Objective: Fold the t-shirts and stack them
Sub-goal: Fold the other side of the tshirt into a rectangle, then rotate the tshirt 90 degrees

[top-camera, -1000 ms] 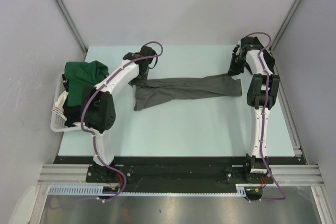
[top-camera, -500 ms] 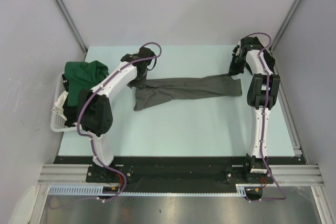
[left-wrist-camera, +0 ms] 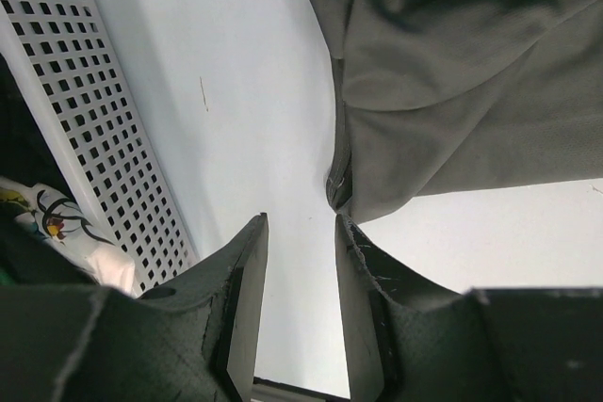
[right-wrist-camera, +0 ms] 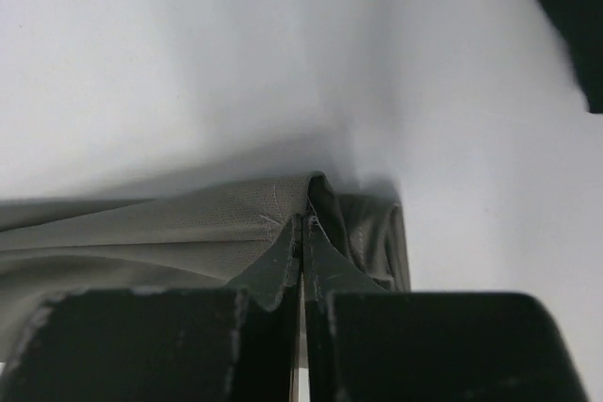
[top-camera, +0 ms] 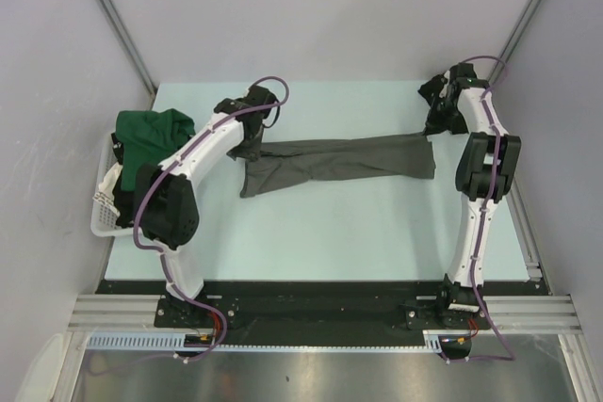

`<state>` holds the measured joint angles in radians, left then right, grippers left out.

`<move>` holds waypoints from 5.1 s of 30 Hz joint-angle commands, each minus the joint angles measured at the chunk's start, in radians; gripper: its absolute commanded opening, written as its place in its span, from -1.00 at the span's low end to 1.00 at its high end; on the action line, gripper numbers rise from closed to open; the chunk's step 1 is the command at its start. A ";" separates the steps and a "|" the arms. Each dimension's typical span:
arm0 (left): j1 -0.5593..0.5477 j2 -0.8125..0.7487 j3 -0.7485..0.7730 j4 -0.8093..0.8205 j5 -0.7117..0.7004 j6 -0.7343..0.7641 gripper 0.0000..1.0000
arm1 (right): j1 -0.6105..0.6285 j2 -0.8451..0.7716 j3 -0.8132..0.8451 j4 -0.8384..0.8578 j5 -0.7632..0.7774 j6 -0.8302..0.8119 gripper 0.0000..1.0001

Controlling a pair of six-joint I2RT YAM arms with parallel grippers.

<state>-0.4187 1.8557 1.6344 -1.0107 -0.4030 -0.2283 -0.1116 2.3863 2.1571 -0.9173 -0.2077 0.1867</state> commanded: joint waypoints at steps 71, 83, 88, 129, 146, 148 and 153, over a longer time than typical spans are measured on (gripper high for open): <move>-0.022 -0.314 -0.179 0.144 0.207 -0.141 -0.05 | -0.088 -0.279 -0.542 0.166 0.002 0.057 -0.07; -0.022 -0.343 -0.199 0.162 0.202 -0.114 -0.06 | -0.033 -0.259 -0.580 0.150 0.037 0.034 -0.22; -0.019 -0.363 -0.220 0.172 0.201 -0.108 -0.06 | -0.011 -0.246 -0.586 0.130 0.071 0.039 -0.88; -0.006 -0.483 -0.418 0.245 0.211 -0.068 -0.06 | 0.426 -0.756 -0.904 -0.226 0.268 0.330 -0.91; 0.014 -0.351 -0.324 0.287 0.194 0.000 -0.06 | 0.621 -0.852 -1.033 -0.336 0.369 0.392 -0.87; 0.021 -0.334 -0.331 0.299 0.193 0.000 -0.06 | 0.630 -0.871 -1.042 -0.357 0.378 0.405 -0.86; 0.034 -0.283 -0.326 0.351 0.210 -0.006 -0.06 | 0.648 -0.929 -1.062 -0.394 0.364 0.428 -0.82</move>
<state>-0.3988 1.5394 1.2854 -0.7296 -0.1921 -0.2516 0.5220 1.5242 1.1076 -1.2381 0.1337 0.5709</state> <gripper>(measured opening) 0.472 0.084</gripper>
